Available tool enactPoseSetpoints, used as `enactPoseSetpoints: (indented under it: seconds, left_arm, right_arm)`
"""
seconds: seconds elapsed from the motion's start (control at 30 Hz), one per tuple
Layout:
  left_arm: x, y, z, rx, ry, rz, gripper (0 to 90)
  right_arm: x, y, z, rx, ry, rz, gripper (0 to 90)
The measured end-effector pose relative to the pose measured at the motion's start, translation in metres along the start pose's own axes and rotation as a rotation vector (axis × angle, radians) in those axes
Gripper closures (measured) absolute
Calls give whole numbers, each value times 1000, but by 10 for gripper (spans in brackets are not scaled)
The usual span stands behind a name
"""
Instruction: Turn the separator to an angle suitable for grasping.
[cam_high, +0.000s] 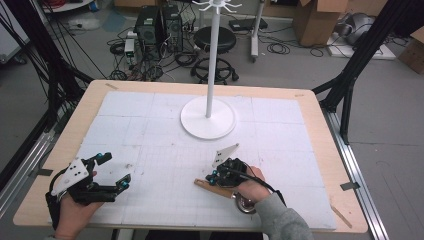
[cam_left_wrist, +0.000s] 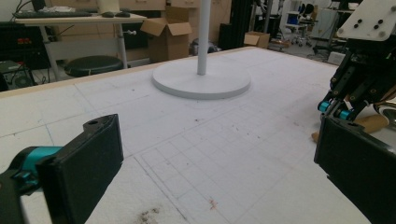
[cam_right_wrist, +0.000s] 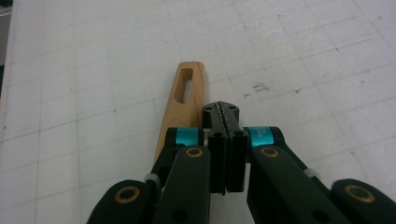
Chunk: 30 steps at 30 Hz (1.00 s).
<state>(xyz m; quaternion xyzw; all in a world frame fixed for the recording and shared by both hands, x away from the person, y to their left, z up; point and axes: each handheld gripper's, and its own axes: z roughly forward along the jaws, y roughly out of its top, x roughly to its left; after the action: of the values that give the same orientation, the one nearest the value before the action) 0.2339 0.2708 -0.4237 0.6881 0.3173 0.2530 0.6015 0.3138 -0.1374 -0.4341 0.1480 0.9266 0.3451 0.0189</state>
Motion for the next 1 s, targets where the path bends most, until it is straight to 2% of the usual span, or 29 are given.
enactPoseSetpoints:
  seconds: [0.43, 0.63, 0.7, 0.83, 0.93, 1.0]
  left_arm:
    - [0, 0, -1, -3, 3, -3, 18]
    - [0, 0, -1, -1, 2, -2, 18]
    - [0, 0, -1, -3, 1, 0, 18]
    - [1, 0, 0, -1, 0, -1, 18]
    - [1, 0, 1, -1, -4, -2, 18]
    - [1, 0, 2, -3, -7, -2, 18]
  right_arm:
    - [6, 5, 3, 13, 36, -27, 900]
    - [7, 5, 3, 16, 32, -37, 900]
    - [7, 5, 1, 5, 16, -36, 900]
    - [7, 5, -11, -56, -24, -14, 899]
    - [8, 5, -21, -107, -30, 6, 811]
    - [10, 6, -26, -126, -46, -4, 748]
